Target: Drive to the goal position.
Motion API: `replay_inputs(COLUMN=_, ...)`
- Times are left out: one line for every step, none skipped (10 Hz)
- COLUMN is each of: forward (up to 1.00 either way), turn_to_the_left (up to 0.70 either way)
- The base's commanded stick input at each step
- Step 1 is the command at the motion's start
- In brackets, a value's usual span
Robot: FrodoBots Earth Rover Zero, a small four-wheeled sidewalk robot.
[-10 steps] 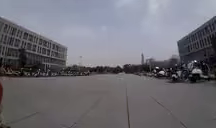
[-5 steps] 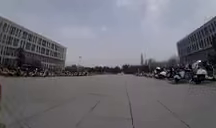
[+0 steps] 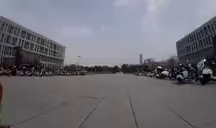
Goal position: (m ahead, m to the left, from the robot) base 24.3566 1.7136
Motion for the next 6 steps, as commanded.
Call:
replay_inputs(forward=0.7, turn_to_the_left=0.0)
replay_inputs(forward=0.7, turn_to_the_left=0.0)
replay_inputs(forward=0.7, turn_to_the_left=0.0)
replay_inputs(forward=0.7, turn_to_the_left=0.0)
replay_inputs(forward=0.7, turn_to_the_left=0.0)
replay_inputs(forward=0.7, turn_to_the_left=0.0)
